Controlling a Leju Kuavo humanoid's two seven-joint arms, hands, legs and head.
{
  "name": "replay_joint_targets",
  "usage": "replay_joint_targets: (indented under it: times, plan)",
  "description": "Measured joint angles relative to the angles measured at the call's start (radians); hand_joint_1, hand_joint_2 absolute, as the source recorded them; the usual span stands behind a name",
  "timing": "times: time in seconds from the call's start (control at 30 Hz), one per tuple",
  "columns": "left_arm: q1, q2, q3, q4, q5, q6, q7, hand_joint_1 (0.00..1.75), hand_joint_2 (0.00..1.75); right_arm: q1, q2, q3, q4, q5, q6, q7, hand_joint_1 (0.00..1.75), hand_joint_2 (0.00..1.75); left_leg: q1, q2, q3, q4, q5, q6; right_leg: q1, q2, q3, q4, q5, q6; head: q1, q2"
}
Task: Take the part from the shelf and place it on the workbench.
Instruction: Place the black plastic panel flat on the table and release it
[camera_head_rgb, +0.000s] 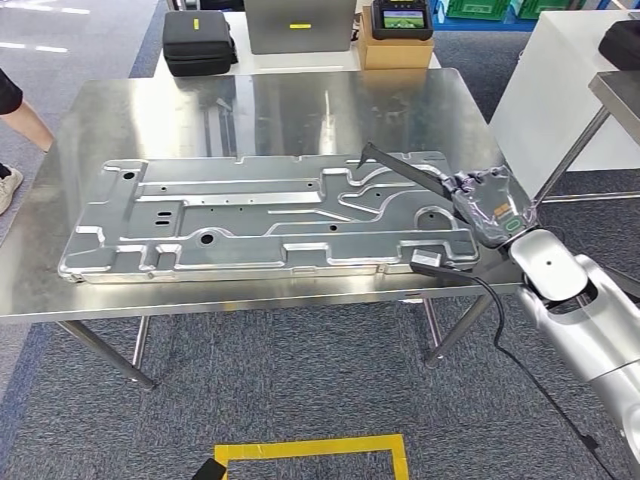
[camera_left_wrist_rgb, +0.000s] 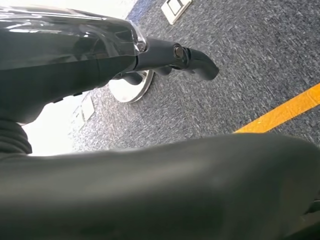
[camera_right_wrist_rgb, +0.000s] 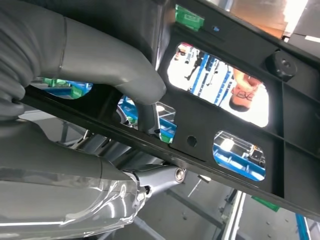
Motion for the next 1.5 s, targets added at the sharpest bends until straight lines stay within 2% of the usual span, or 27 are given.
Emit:
replay_joint_targets:
  times: [0.27,0.43,0.63,1.0,1.13,1.3,1.37,1.43,1.5]
  plan:
    - [0.001,0.000,0.000,0.000,0.002,0.000,-0.002,0.00,1.75,0.005,0.002,0.004,-0.001,0.036,-0.044,0.006,1.75,1.75,0.000,0.000,0.000,0.000,0.000,0.000,0.000,0.000,0.000,0.000,0.000,0.000,0.000,0.000]
    - [0.002,0.000,0.000,0.000,-0.005,-0.003,0.002,0.00,1.75,-0.013,0.019,0.012,-0.004,0.036,-0.005,-0.028,1.75,1.75,0.000,0.000,0.000,0.000,0.000,0.000,0.000,0.001,0.001,0.001,0.000,0.000,0.000,0.000]
    - [-0.006,0.000,-0.006,0.000,-0.022,-0.015,0.006,0.00,1.75,-0.088,0.115,0.088,0.019,0.052,0.058,-0.062,1.75,1.75,0.000,0.001,0.002,0.000,0.000,0.000,0.001,0.002,0.001,0.002,0.000,0.000,0.000,0.000]
    - [-0.017,-0.001,-0.015,0.000,-0.025,-0.026,0.021,0.00,1.75,-0.156,0.311,0.350,0.073,0.023,0.104,-0.062,1.75,1.75,0.003,0.001,0.002,-0.001,0.000,0.000,0.002,0.001,0.001,0.002,-0.001,-0.001,0.000,0.000]
    - [-0.017,-0.001,-0.020,0.000,-0.024,-0.027,0.022,0.00,1.75,-0.163,0.351,0.411,0.089,0.009,0.110,-0.060,1.75,1.75,0.002,0.001,0.002,-0.001,0.000,0.000,0.002,0.001,0.001,0.002,-0.001,-0.001,0.000,0.000]
    - [-0.017,-0.001,-0.021,0.000,-0.023,-0.024,0.022,0.00,1.75,-0.176,0.361,0.459,0.099,-0.012,0.108,-0.048,1.75,1.75,0.002,0.001,0.002,-0.001,0.000,0.000,0.002,0.001,0.001,0.002,-0.001,-0.001,0.000,0.000]
    - [-0.017,0.000,-0.021,0.000,-0.024,-0.024,0.020,0.00,1.75,-0.179,0.361,0.470,0.101,-0.013,0.108,-0.045,1.75,1.75,-0.001,0.001,0.002,-0.001,-0.002,0.005,-0.001,0.001,0.002,0.000,0.005,0.003,0.000,0.000]
    - [-0.016,-0.001,-0.022,0.000,-0.025,-0.024,0.019,0.00,1.75,-0.181,0.361,0.480,0.102,-0.013,0.108,-0.044,1.75,1.75,-0.002,0.001,0.014,-0.016,-0.004,0.018,-0.004,0.001,0.005,0.006,0.016,0.011,0.000,0.000]
    - [-0.017,-0.001,-0.023,0.000,-0.029,-0.024,0.018,0.00,1.75,-0.185,0.361,0.488,0.103,-0.014,0.107,-0.044,1.75,1.75,0.003,0.001,0.039,-0.039,-0.002,0.026,-0.002,0.001,-0.008,0.049,0.005,0.012,0.000,0.000]
